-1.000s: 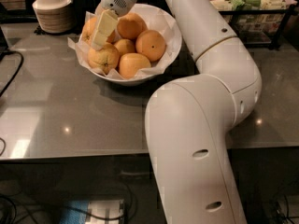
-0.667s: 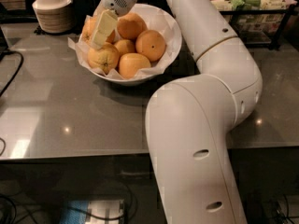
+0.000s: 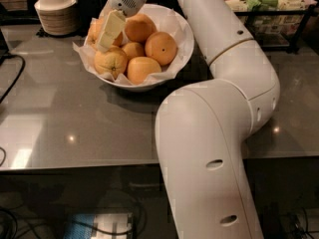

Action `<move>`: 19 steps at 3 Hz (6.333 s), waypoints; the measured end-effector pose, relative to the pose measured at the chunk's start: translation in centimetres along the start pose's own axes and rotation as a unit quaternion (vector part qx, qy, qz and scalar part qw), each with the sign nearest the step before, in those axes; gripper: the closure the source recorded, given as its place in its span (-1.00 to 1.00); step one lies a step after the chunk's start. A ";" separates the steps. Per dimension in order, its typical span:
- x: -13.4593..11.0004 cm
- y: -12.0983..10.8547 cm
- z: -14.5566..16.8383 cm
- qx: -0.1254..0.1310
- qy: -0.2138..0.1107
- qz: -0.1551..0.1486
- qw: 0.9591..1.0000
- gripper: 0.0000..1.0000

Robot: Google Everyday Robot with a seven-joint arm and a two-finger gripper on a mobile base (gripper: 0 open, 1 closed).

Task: Pick orange from white bowl

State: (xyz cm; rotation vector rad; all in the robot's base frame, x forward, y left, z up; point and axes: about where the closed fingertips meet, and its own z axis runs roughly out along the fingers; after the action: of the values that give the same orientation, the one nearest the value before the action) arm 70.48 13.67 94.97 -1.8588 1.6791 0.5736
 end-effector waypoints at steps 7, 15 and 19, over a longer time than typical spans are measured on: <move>0.0 0.0 0.0 0.000 0.000 0.000 1.000 -1.00; -4.0 -0.6 -3.7 0.074 0.013 -0.019 0.997 -0.98; -0.6 -1.3 -1.5 0.071 -0.001 0.052 0.996 -0.76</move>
Offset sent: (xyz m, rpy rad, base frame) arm 0.0000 0.0000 0.0000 0.0000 0.0000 0.0000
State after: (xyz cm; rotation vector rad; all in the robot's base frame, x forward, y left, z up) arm 71.63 13.19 96.67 -1.6788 1.7747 0.4838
